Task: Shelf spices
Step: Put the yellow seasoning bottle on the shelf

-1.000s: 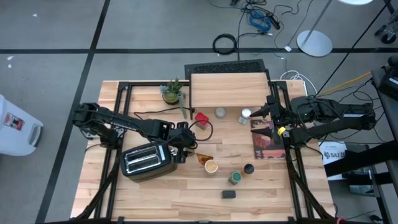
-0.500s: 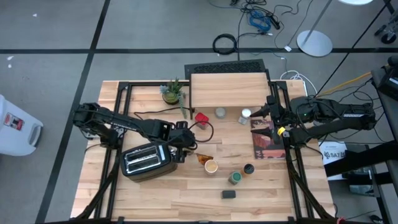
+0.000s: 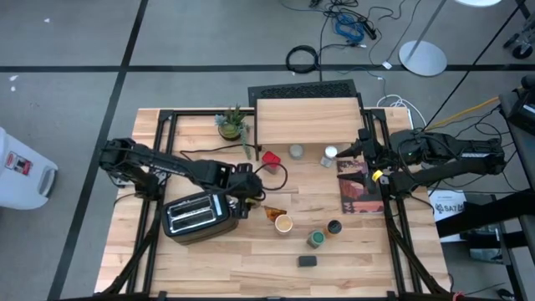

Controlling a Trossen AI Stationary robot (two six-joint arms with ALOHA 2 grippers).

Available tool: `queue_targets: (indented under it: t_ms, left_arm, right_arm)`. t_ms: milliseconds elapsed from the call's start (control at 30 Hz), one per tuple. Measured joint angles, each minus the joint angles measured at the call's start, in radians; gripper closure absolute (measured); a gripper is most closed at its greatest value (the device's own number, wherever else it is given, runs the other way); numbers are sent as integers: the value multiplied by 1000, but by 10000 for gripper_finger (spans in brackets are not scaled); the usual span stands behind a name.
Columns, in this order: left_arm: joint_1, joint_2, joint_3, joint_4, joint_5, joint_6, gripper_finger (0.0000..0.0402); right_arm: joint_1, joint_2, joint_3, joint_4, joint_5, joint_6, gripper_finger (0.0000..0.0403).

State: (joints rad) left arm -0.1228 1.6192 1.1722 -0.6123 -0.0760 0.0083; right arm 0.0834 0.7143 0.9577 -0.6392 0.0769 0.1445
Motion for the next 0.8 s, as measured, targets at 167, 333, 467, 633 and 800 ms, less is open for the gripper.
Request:
queue_targets:
  t_ms: [167, 333, 467, 633, 800]
  left_arm:
    - [0, 0, 0, 0, 22, 0, 107]
    - [0, 40, 0, 6, 35, 1, 107]
    - [1, 76, -2, 6, 35, 1, 107]
    - [3, 74, -1, 10, 22, 5, 121]
    - [6, 70, 9, 7, 19, 14, 144]
  right_arm:
    - [0, 0, 0, 0, 0, 1, 105]
    - [0, 1, 0, -1, 0, 1, 105]
    - [4, 1, 0, -1, 1, 1, 105]
    - [21, 1, 0, -2, 0, 1, 105]
    - [25, 1, 0, -2, 1, 1, 105]
